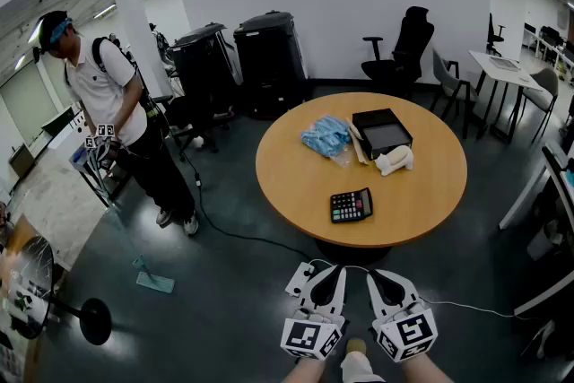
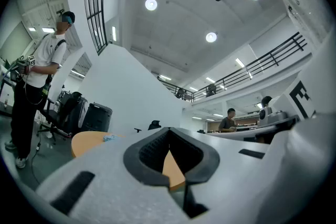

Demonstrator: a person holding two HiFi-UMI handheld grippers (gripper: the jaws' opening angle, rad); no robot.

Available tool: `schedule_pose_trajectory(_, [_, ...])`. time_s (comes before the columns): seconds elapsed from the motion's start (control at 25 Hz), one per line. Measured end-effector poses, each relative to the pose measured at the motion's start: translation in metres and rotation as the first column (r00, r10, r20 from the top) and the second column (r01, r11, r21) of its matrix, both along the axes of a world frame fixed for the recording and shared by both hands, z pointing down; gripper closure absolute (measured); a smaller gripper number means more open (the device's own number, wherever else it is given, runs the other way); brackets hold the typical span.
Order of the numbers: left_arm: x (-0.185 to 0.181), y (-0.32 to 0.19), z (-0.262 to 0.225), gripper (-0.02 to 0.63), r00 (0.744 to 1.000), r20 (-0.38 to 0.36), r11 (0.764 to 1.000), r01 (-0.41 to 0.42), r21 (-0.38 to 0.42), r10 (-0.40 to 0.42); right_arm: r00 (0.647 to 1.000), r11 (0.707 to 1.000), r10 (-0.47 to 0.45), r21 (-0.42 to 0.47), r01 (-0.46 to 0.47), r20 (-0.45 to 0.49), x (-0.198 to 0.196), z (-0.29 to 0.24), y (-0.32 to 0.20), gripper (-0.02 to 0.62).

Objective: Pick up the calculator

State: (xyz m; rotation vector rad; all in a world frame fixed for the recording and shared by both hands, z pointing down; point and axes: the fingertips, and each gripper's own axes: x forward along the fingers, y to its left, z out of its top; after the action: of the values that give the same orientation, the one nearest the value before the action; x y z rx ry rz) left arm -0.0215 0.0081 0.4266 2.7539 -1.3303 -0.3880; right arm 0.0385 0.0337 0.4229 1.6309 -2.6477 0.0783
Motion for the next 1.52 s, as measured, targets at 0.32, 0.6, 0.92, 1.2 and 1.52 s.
schedule_pose_trajectory(0.32, [0.035,-0.068,0.007,0.598,1.000,0.014,1.000,0.007,-0.008,-0.007,1.000,0.999,-0.005,-0.038,0.005,0.009,0.034,0.014,-0.070,0.584])
schedule_pose_trajectory(0.6, [0.063,-0.110,0.027,0.598,0.999,0.042,0.999,0.011,-0.046,-0.009,0.999,0.994,-0.023,-0.104,0.026,0.027,0.059,0.031,-0.112,0.583])
schedule_pose_trajectory(0.92, [0.073,-0.152,0.053,0.598,0.998,0.063,0.995,0.019,-0.100,-0.012,0.997,0.967,-0.079,-0.247,0.071,-0.022,0.064,0.067,-0.170,0.578])
schedule_pose_trajectory(1.2, [0.072,-0.189,0.092,0.598,0.995,0.102,0.987,0.009,-0.158,0.008,0.996,0.861,-0.083,-0.504,0.067,-0.009,0.086,0.130,-0.242,0.456])
schedule_pose_trajectory(1.52, [0.085,-0.239,0.131,0.598,0.996,0.083,0.982,-0.013,-0.186,0.029,0.983,0.648,0.020,-0.751,0.127,0.184,0.101,0.206,-0.307,0.413])
